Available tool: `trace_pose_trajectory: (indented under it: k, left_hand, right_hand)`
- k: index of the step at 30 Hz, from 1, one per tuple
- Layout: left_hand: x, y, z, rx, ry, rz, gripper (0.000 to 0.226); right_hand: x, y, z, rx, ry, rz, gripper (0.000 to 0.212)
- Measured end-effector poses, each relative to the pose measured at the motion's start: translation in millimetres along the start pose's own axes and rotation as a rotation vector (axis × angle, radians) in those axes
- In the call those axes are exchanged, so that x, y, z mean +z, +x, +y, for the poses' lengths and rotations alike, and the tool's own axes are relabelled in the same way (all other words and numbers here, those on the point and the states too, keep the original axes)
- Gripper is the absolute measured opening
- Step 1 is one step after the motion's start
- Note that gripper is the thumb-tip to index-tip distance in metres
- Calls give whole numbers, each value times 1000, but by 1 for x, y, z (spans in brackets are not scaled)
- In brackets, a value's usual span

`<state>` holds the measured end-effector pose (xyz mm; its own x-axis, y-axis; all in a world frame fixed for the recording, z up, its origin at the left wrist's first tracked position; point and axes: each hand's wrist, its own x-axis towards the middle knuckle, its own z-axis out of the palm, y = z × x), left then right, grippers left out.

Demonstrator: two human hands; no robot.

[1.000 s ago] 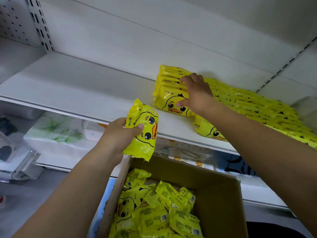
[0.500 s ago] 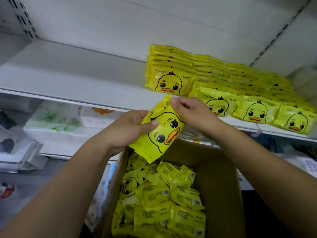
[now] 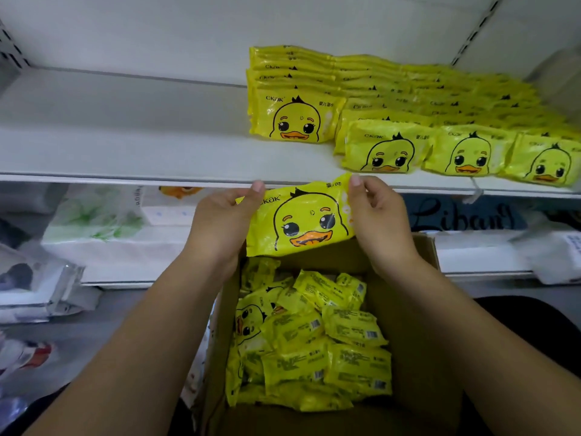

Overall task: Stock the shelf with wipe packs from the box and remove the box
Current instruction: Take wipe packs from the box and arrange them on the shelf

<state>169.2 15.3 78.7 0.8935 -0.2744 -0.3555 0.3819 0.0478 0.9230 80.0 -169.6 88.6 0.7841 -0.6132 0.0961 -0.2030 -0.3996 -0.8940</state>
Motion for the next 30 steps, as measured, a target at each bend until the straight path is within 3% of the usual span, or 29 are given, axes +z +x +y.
trace_pose_trajectory:
  k: [3,13,18,21,25,30]
  left_hand:
    - [4,1,-2,9,18,8,21]
    - [5,1,9,-83,-78,56,22]
    - [7,-3,8,-251,-110,-149,32]
    - [8,-6,2,-273,-114,-196,32]
    - [12,-4,1,-193,-230,-102,25]
    - [13,-5,1,-113,-241,-101,29]
  right_hand:
    - [-1,-1,3,-10,-49,33,42]
    - [9,-3,0,116,63,155,47]
    - [1,3,3,218,191,216,49]
    - [-7,6,10,346,354,142,57]
    - [-15,-6,9,500,667,-3,33]
    - [-13,-23,16,499,696,-55,21]
